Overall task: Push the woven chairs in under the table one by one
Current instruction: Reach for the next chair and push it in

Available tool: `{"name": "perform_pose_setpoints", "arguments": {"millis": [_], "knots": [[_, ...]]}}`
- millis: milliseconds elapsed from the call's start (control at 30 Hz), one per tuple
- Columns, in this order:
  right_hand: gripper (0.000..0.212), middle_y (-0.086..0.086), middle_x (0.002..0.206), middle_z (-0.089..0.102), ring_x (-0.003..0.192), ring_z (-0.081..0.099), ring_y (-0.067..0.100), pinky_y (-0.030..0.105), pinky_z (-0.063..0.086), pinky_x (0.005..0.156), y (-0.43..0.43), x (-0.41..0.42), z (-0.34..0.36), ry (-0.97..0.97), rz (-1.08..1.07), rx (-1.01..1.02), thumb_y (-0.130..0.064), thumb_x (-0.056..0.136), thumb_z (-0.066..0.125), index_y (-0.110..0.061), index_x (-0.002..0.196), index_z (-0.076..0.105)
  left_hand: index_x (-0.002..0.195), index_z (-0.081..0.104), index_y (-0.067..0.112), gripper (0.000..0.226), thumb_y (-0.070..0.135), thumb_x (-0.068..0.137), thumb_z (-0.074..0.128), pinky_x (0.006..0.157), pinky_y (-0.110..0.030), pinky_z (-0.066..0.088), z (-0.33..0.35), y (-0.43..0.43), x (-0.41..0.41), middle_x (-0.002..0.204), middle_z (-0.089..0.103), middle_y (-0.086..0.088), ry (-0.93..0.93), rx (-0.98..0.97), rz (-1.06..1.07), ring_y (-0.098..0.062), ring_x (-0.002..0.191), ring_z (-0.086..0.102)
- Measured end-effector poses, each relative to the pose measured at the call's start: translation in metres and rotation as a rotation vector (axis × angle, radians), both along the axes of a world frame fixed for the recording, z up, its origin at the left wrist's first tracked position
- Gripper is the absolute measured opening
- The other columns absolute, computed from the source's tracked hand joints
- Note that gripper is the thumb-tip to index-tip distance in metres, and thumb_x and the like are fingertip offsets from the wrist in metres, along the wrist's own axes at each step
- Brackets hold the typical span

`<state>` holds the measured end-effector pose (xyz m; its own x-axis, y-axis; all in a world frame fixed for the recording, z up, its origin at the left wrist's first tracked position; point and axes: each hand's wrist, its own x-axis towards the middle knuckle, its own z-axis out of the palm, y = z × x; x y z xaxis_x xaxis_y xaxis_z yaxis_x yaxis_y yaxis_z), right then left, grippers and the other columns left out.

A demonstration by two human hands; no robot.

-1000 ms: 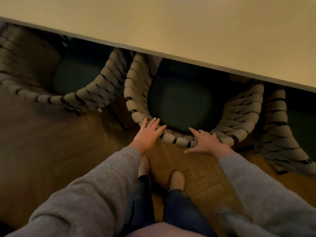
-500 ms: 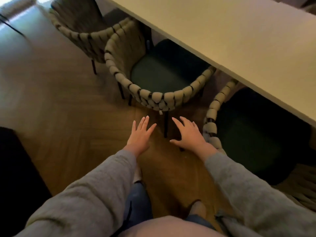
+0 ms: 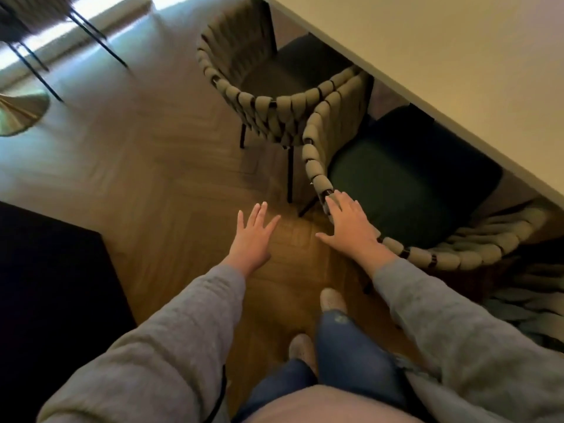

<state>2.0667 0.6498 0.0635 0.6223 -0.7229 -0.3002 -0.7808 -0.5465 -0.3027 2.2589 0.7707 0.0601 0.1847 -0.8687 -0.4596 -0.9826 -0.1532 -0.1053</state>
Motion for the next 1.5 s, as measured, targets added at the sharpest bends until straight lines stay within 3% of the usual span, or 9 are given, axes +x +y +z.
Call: {"name": "perform_pose_setpoints", "arguments": {"millis": [200, 667, 867, 933, 1033, 1133, 1267, 1500], "knots": [[0.091, 0.01, 0.163, 0.008, 0.15, 0.004, 0.025, 0.039, 0.006, 0.121, -0.09, 0.101, -0.011, -0.083, 0.062, -0.076, -0.048, 0.088, 0.063, -0.012, 0.155, 0.014, 0.155, 0.003, 0.025, 0.086, 0.021, 0.09, 0.059, 0.116, -0.056, -0.001, -0.003, -0.086, 0.092, 0.16, -0.013, -0.015, -0.032, -0.031, 0.053, -0.03, 0.148, -0.014], [0.096, 0.009, 0.163, 0.006, 0.15, 0.002, 0.025, 0.04, 0.003, 0.12, -0.252, 0.279, -0.005, -0.022, 0.154, -0.022, -0.05, 0.086, 0.065, -0.015, 0.156, 0.01, 0.155, 0.003, 0.024, 0.088, 0.027, 0.089, 0.061, 0.116, -0.057, 0.001, 0.015, -0.255, 0.278, 0.161, -0.011, -0.015, -0.026, -0.02, 0.088, -0.031, 0.148, -0.012], [0.105, 0.008, 0.163, 0.008, 0.15, 0.007, 0.025, 0.043, 0.007, 0.12, -0.29, 0.357, -0.028, 0.103, 0.093, 0.151, -0.058, 0.083, 0.065, -0.019, 0.156, 0.001, 0.155, 0.004, 0.022, 0.091, 0.028, 0.088, 0.065, 0.116, -0.058, 0.001, -0.002, -0.328, 0.379, 0.161, -0.01, -0.015, 0.005, 0.003, -0.072, -0.031, 0.148, -0.011], [0.108, 0.008, 0.162, 0.015, 0.148, 0.017, 0.026, 0.047, 0.013, 0.121, -0.295, 0.386, -0.037, 0.148, -0.01, 0.282, -0.063, 0.081, 0.064, -0.021, 0.156, -0.001, 0.155, 0.002, 0.022, 0.091, 0.026, 0.088, 0.064, 0.116, -0.058, 0.002, -0.006, -0.356, 0.415, 0.161, -0.008, -0.015, -0.001, 0.027, -0.169, -0.031, 0.148, -0.009], [0.106, 0.006, 0.155, 0.031, 0.141, 0.033, 0.029, 0.051, 0.018, 0.118, -0.294, 0.422, -0.043, 0.271, -0.088, 0.322, -0.069, 0.08, 0.06, -0.024, 0.156, 0.001, 0.155, 0.002, 0.023, 0.088, 0.021, 0.09, 0.062, 0.115, -0.059, 0.002, -0.008, -0.391, 0.459, 0.162, 0.001, -0.012, -0.028, 0.077, -0.307, -0.03, 0.149, -0.005], [0.096, 0.007, 0.148, 0.04, 0.134, 0.04, 0.032, 0.05, 0.024, 0.116, -0.294, 0.451, -0.046, 0.303, -0.207, 0.35, -0.063, 0.083, 0.06, -0.023, 0.155, 0.011, 0.155, 0.008, 0.022, 0.087, 0.023, 0.089, 0.065, 0.116, -0.06, 0.003, -0.007, -0.421, 0.498, 0.162, 0.007, -0.009, -0.048, 0.181, -0.43, -0.03, 0.149, -0.001], [0.067, 0.004, 0.138, 0.049, 0.127, 0.047, 0.029, 0.052, 0.031, 0.11, -0.295, 0.469, -0.04, 0.366, -0.278, 0.372, -0.047, 0.087, 0.061, -0.023, 0.144, 0.035, 0.152, 0.02, 0.022, 0.083, 0.027, 0.086, 0.068, 0.115, -0.061, 0.009, -0.01, -0.448, 0.523, 0.16, 0.014, -0.009, -0.08, 0.265, -0.57, -0.03, 0.148, 0.006], [0.058, 0.005, 0.13, 0.055, 0.119, 0.053, 0.027, 0.043, 0.045, 0.097, -0.301, 0.49, -0.047, 0.349, -0.384, 0.372, -0.034, 0.086, 0.063, -0.023, 0.138, 0.04, 0.151, 0.024, 0.02, 0.073, 0.025, 0.089, 0.064, 0.117, -0.059, 0.005, -0.024, -0.491, 0.537, 0.153, 0.033, -0.006, -0.151, 0.335, -0.726, -0.026, 0.146, 0.018]]}}
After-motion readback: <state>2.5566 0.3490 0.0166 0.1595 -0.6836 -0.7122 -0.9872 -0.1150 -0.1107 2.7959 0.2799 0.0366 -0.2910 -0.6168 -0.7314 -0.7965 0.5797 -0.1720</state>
